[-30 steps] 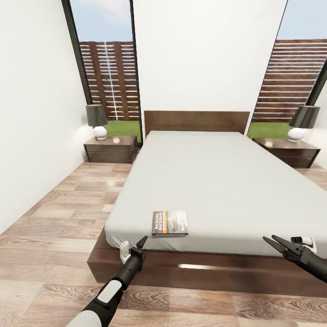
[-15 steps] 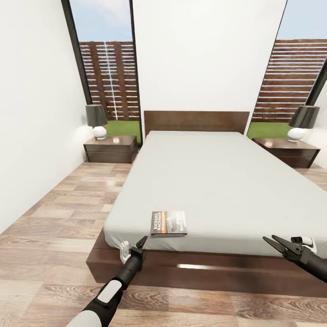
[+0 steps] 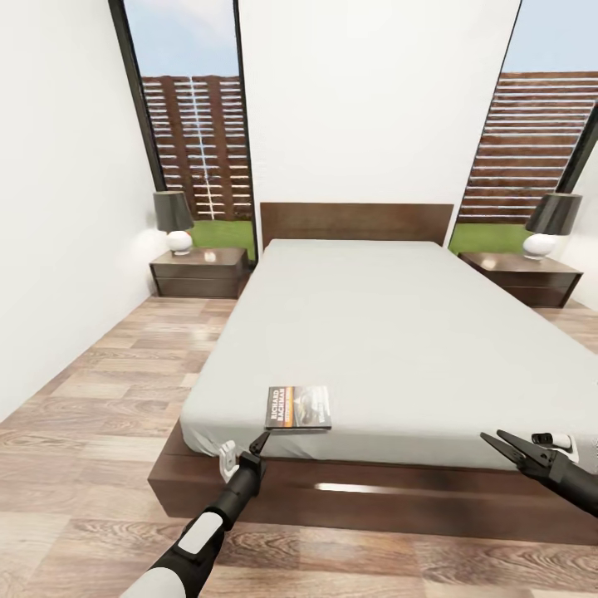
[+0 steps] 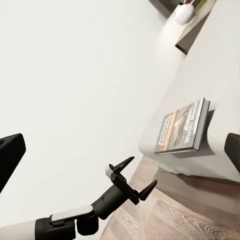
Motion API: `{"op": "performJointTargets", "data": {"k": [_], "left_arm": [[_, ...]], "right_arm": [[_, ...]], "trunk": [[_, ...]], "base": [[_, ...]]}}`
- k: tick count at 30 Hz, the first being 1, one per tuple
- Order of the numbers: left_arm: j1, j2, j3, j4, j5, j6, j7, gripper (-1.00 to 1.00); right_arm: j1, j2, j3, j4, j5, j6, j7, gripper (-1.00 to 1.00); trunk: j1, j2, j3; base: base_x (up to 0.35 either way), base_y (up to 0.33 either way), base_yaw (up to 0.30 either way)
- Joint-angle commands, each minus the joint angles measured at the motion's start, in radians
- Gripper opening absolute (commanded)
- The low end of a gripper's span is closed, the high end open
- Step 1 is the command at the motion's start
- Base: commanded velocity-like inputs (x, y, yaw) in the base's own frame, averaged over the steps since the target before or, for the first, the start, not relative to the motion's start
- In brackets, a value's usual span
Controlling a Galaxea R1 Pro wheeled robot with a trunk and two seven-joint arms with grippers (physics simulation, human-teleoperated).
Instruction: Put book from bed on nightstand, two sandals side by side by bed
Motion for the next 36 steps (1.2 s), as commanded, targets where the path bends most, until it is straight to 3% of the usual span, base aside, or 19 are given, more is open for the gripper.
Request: {"op": "performJointTargets", "data": {"k": [1,36], "left_arm": [[0.000,0.000,0.003,0.000,0.009,0.010,-0.002,1.00],[0.000,0.002,0.001,-0.001,0.012,0.014,-0.003,1.00]], "right_arm": [[0.000,0.000,0.001,0.000,-0.004,0.010,0.002,1.00],[0.000,0.000,0.001,0.001,-0.004,0.009,0.002,1.00]], "trunk": [[0.000,0.000,-0.001],[0.000,0.000,-0.001]], "base": [[0.027,-0.106,0.000],[0.007,-0.017,0.000]]}}
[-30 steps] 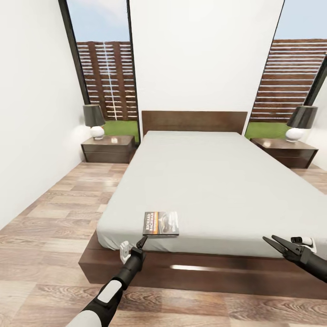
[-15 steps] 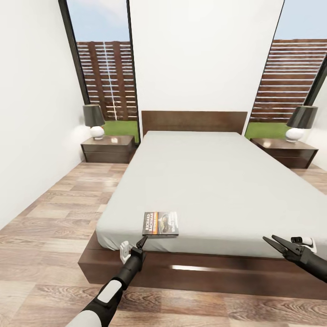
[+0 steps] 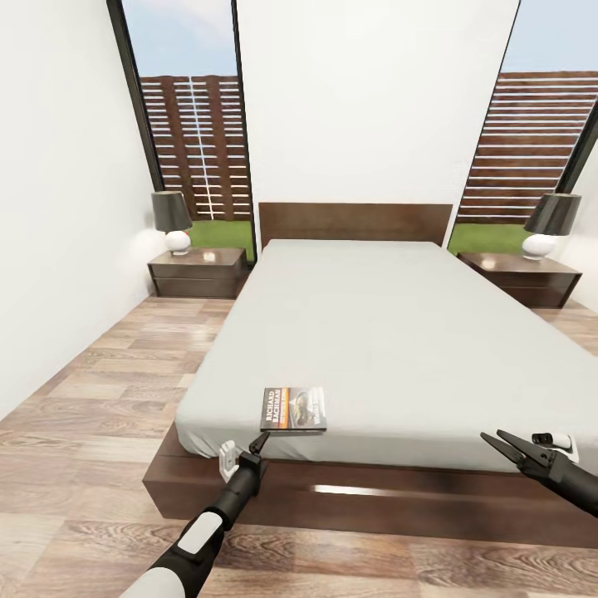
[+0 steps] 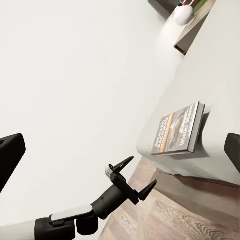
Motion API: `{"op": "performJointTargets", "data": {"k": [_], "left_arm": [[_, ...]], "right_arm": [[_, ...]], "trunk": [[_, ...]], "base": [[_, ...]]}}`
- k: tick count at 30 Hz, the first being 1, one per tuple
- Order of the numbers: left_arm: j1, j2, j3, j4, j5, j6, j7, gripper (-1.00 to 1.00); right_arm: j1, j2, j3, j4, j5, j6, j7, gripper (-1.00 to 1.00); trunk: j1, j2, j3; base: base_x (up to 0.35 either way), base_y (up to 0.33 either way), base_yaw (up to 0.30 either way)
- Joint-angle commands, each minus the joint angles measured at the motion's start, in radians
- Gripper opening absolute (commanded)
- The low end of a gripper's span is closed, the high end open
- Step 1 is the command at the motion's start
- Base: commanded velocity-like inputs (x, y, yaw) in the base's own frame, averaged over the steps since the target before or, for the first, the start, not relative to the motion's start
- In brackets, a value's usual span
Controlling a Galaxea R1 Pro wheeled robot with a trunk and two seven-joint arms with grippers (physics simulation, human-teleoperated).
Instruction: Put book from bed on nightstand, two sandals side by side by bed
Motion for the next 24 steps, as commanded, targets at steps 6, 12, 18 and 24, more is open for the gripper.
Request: {"op": "performJointTargets", "data": {"k": [6,12,18,24], "left_arm": [[0.000,0.000,0.004,-0.004,0.009,0.010,-0.011,1.00],[0.000,0.001,0.005,-0.009,0.009,0.011,-0.017,1.00],[0.000,0.002,0.006,-0.015,0.009,0.010,-0.019,1.00],[0.000,0.002,0.006,-0.019,0.008,0.006,-0.020,1.00]], "right_arm": [[0.000,0.000,0.001,0.000,-0.004,0.010,0.002,1.00],[0.000,0.000,0.001,0.000,-0.004,0.010,0.002,1.00],[0.000,0.000,0.001,0.000,-0.004,0.010,0.002,1.00],[0.000,0.000,0.000,0.000,-0.004,0.010,0.002,1.00]], "trunk": [[0.000,0.000,-0.001],[0.000,0.000,-0.001],[0.000,0.000,-0.001],[0.000,0.000,-0.001]], "base": [[0.000,0.000,0.000],[0.000,0.000,0.000],[0.000,0.000,0.000],[0.000,0.000,0.000]]}}
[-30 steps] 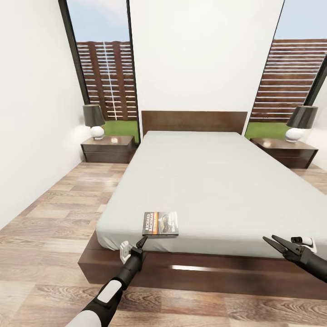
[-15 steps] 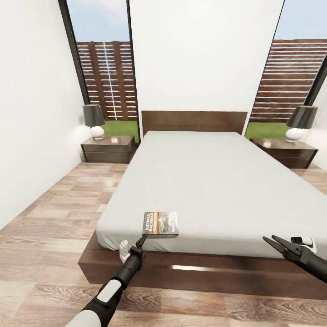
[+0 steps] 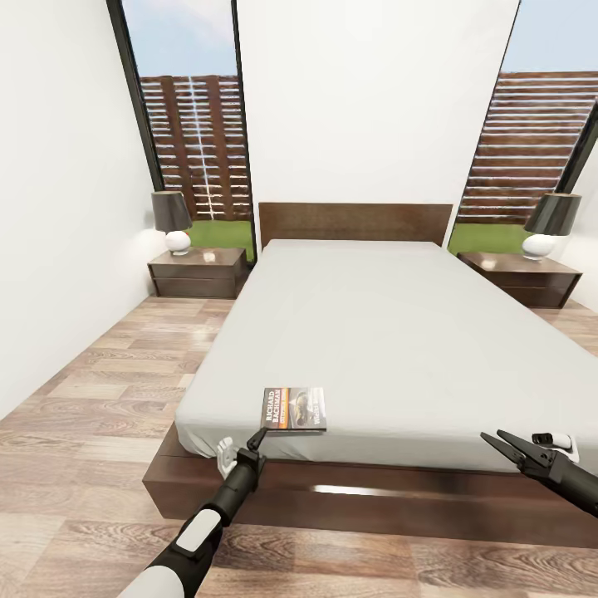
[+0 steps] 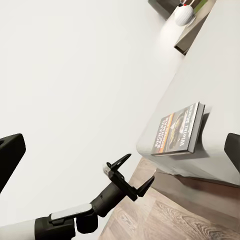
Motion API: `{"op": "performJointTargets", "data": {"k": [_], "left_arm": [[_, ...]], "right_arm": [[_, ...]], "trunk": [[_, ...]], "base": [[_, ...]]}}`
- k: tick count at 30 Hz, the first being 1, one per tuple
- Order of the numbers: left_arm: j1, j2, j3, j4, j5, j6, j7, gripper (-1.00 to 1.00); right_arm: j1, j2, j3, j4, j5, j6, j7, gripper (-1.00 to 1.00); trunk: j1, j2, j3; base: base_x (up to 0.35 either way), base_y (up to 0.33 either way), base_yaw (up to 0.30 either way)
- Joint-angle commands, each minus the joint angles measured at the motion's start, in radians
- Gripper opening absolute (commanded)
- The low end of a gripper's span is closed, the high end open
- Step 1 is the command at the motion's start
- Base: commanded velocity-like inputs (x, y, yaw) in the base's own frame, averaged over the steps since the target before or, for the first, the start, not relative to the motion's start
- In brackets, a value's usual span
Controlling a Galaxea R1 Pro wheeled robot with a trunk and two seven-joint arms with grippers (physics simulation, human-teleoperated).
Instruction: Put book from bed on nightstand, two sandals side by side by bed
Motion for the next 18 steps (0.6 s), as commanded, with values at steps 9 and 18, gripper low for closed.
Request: {"op": "performJointTargets", "data": {"k": [9,18], "left_arm": [[0.000,0.010,0.005,-0.005,0.009,0.009,-0.002,1.00],[0.000,0.018,0.087,-0.005,0.009,0.001,-0.004,1.00]], "right_arm": [[0.000,0.000,0.000,0.000,-0.004,0.010,0.002,1.00],[0.000,0.000,0.002,0.000,-0.004,0.010,0.002,1.00]], "trunk": [[0.000,0.000,-0.001],[0.000,0.000,-0.001]], "base": [[0.000,0.000,0.000],[0.000,0.000,0.000]]}}
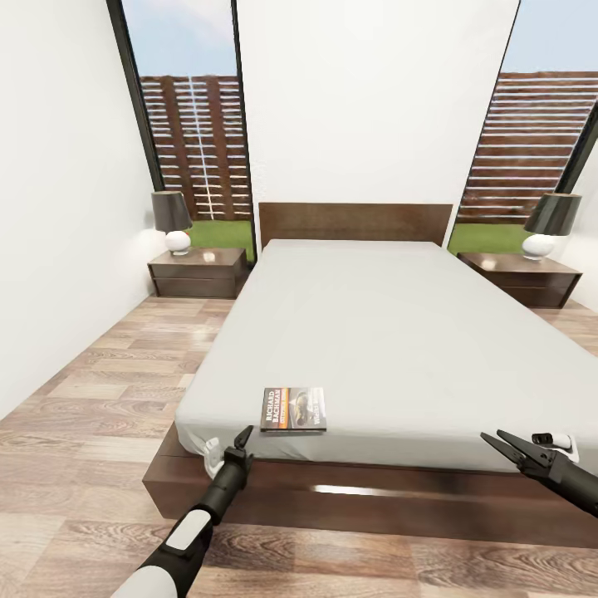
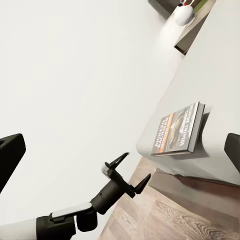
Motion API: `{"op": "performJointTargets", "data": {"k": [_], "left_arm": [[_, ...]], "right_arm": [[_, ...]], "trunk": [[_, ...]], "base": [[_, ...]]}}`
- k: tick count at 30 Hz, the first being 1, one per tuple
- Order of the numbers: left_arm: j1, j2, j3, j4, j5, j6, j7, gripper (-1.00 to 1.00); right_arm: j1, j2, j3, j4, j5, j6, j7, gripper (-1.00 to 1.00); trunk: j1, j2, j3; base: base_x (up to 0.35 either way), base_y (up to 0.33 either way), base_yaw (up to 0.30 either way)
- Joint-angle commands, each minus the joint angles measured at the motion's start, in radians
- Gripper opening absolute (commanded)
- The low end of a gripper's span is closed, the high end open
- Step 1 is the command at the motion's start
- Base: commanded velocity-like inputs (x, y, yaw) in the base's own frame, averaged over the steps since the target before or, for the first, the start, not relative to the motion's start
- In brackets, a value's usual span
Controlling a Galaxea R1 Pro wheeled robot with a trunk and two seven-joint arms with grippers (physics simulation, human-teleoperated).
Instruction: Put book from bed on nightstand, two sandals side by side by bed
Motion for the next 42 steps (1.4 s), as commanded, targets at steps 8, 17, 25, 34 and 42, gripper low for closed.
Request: {"op": "performJointTargets", "data": {"k": [8,17,25,34,42], "left_arm": [[0.000,0.000,0.045,0.001,0.008,-0.003,-0.003,1.00],[0.000,-0.001,0.052,0.001,0.006,-0.006,-0.002,1.00],[0.000,-0.001,0.053,0.001,0.004,-0.007,-0.002,1.00],[0.000,-0.001,0.052,0.001,0.003,-0.006,-0.003,1.00],[0.000,-0.001,0.051,0.001,0.001,-0.006,-0.003,1.00]], "right_arm": [[0.000,0.000,0.001,0.000,-0.004,0.010,0.002,1.00],[0.000,0.000,0.002,0.000,-0.004,0.010,0.002,1.00],[0.000,0.000,0.002,0.000,-0.004,0.010,0.002,1.00],[0.000,0.000,0.002,0.000,-0.004,0.010,0.002,1.00],[0.000,0.000,0.003,0.000,-0.004,0.010,0.002,1.00]], "trunk": [[0.000,0.000,-0.001],[0.000,0.000,-0.001],[0.000,0.000,-0.001],[0.000,0.000,-0.001],[0.000,0.000,-0.001]], "base": [[0.000,0.000,0.000],[0.000,0.000,0.000],[0.000,0.000,0.000],[0.000,0.000,0.000],[0.000,0.000,0.000]]}}
